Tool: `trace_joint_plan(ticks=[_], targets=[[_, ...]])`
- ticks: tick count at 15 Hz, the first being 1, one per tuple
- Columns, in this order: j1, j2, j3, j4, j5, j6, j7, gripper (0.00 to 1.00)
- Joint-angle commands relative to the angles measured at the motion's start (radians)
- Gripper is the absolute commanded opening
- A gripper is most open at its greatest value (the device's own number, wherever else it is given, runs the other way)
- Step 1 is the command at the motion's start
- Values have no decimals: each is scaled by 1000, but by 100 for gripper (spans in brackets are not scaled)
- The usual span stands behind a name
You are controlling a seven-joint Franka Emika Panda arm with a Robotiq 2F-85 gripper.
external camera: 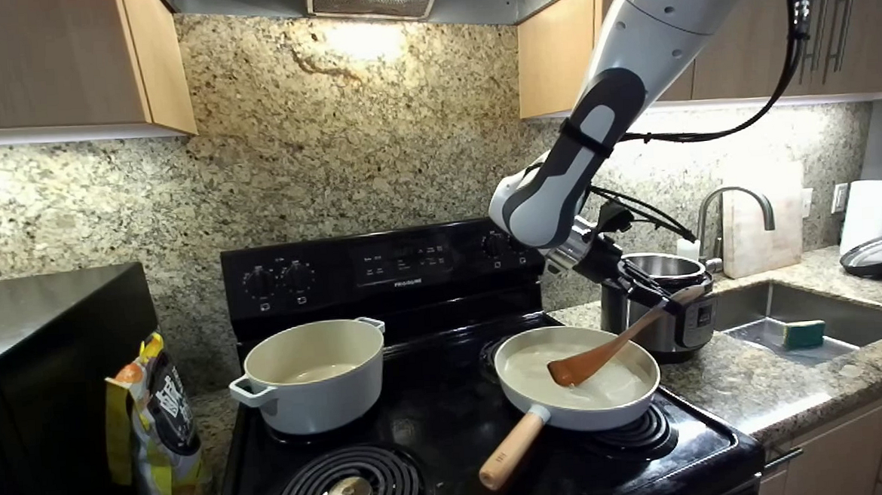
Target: Use the wooden spoon to stir the water in the white pan
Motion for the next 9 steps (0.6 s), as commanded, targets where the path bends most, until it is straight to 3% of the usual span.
trace_joint_plan(ticks=[1, 9], targets=[[22, -21, 25, -40, -30, -3, -30, 7], [28, -59, 36, -125, -62, 3, -21, 7]])
